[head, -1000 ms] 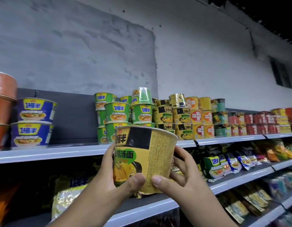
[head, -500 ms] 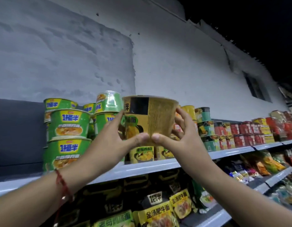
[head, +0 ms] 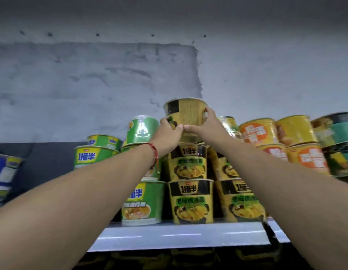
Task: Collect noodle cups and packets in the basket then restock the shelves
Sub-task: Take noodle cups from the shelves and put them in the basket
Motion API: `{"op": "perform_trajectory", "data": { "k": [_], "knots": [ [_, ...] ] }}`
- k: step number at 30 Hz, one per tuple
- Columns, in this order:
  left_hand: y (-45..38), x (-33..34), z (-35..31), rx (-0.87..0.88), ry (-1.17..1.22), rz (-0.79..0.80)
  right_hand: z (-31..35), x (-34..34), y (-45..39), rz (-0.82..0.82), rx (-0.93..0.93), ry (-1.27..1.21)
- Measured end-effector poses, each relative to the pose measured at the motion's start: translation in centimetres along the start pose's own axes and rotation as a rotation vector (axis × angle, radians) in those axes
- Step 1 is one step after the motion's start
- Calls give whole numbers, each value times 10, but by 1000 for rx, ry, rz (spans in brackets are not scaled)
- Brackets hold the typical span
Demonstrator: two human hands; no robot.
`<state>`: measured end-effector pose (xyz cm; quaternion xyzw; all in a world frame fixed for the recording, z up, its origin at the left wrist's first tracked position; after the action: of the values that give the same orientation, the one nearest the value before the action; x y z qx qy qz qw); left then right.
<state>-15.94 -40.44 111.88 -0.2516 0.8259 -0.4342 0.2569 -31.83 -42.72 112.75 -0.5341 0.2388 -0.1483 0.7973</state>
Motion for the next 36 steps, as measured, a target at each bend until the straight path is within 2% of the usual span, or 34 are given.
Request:
{"op": "perform_trajectory", "data": {
  "k": [5,8,12,14,18,20,22,25,30,33,36],
  "knots": [
    [-24,14,29,-46,-293,94,-25,46,-25,137,62,71],
    [-23,17,28,11,-446,32,-27,54,-28,197,111,214],
    [-19,17,25,53,-540,-24,-31,53,-21,188,145,219],
    [-4,11,10,140,-571,-29,-21,46,-11,158,81,198],
    [61,-19,-11,300,-499,-9,23,18,44,-20,-150,103],
    [112,-40,1,337,-422,43,40,19,95,-3,-235,39],
    [176,-55,36,289,-354,145,48,36,158,85,-276,-47],
    [285,-74,128,51,-249,270,52,96,271,309,-236,-201],
    [499,-105,313,-656,-37,293,50,236,502,843,-8,-262],
    [646,-123,390,-973,15,340,45,294,657,1118,197,-281],
    [804,-142,434,-1318,40,320,22,325,827,1392,371,-202]
  ]
}}
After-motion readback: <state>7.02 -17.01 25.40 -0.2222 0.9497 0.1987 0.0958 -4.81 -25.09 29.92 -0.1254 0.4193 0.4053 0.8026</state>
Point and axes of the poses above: each hand's wrist, its own y-axis away from the middle knuckle, its own x-axis out of the palm, z = x × y, the point moved 10 cm from there along -y, towards the middle knuckle, and after that the axes turned 14 degrees about y, right-handed, at the moved point
